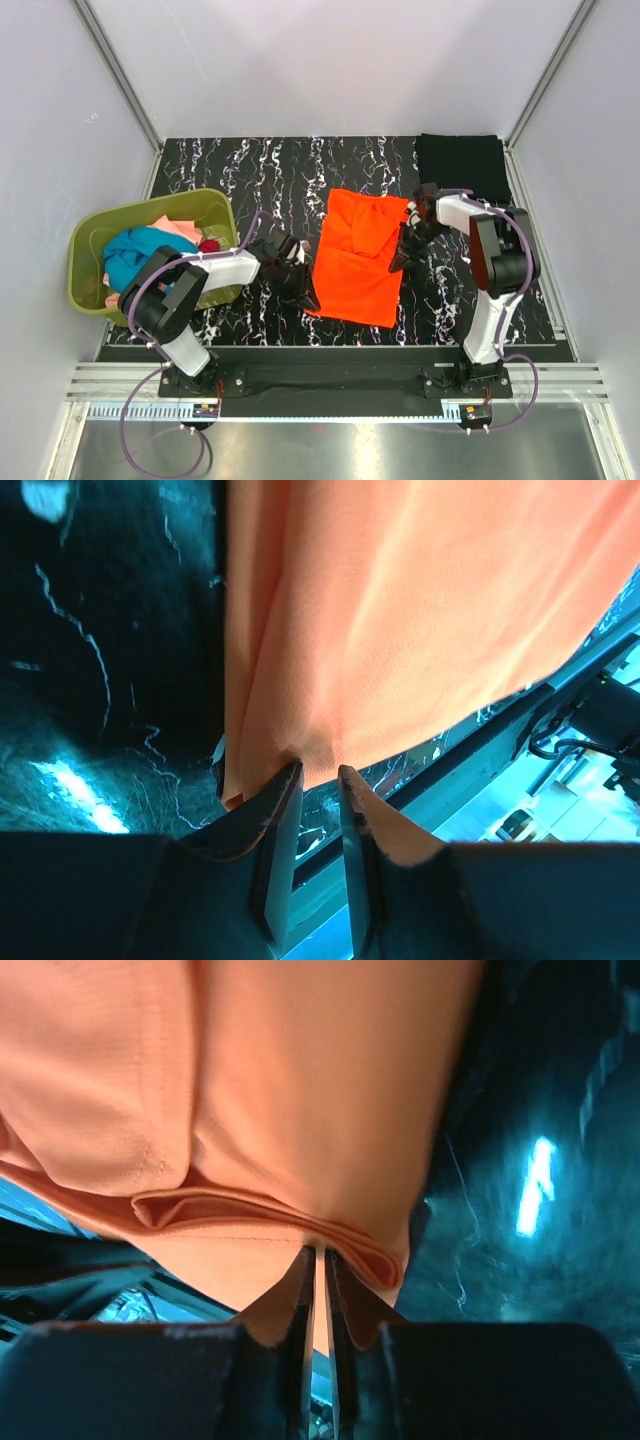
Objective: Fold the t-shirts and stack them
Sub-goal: Fold the tshirt
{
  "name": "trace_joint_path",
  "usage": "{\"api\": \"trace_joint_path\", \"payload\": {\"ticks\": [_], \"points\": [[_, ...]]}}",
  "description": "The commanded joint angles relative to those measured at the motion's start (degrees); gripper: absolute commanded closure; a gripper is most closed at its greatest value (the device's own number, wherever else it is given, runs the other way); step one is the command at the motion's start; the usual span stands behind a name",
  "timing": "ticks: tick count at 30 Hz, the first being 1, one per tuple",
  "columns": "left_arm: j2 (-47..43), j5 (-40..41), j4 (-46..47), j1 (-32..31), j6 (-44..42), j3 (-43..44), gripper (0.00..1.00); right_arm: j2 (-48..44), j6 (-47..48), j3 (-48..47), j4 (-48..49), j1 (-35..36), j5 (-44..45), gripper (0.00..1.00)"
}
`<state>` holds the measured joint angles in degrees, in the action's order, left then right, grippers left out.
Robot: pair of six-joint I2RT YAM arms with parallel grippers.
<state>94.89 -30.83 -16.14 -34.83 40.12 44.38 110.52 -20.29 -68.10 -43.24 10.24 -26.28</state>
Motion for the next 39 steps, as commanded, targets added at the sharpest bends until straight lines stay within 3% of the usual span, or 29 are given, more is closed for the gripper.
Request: {"api": "trace_joint_path", "payload": {"ticks": [1, 7, 10, 15, 21, 22, 23, 31, 39], "points": [[-0.7, 2.2, -0.3, -0.6, 0.3, -3.8, 0.71, 3.6, 1.8, -7.9, -0.8, 0.4, -0.2, 0.86], [-3.8, 2.6, -0.8, -1.4, 1.1, -4.9, 0.69, 7.3, 2.9, -15.9, -5.0, 0.7, -2.0, 0.85], [-7.4, 5.8, -5.6, -1.4, -0.7, -3.1, 0.61, 3.4, 5.1, -14.2, -7.7, 0.5, 2.0, 0.74], [-14.0, 10.3, -12.6, -1.4, -3.3, 0.2, 0.44, -9.2, 5.1, -1.1, -8.0, 0.4, 6.2, 0.46], [-19.3, 10.5, -17.0, -1.3, -2.7, 1.2, 0.37, -21.7, -2.3, 16.8, -1.1, 0.7, -2.4, 0.39], [-19.7, 10.9, -17.9, -1.3, -2.7, 1.0, 0.37, -23.3, -3.6, 16.9, -0.2, 2.4, -2.2, 0.29], [-20.5, 11.2, -18.1, -1.4, -2.7, 0.6, 0.34, -25.1, -6.0, 16.5, -0.8, 4.9, -1.3, 0.27], [-18.1, 11.9, -16.5, 0.7, -2.5, -4.2, 0.26, -31.5, -22.6, 28.9, 12.4, 8.6, -4.5, 0.29], [-14.9, 8.3, -8.8, 2.7, 5.6, -8.8, 0.34, -35.1, -24.0, 34.7, 14.5, 10.6, -4.2, 0.31]]}}
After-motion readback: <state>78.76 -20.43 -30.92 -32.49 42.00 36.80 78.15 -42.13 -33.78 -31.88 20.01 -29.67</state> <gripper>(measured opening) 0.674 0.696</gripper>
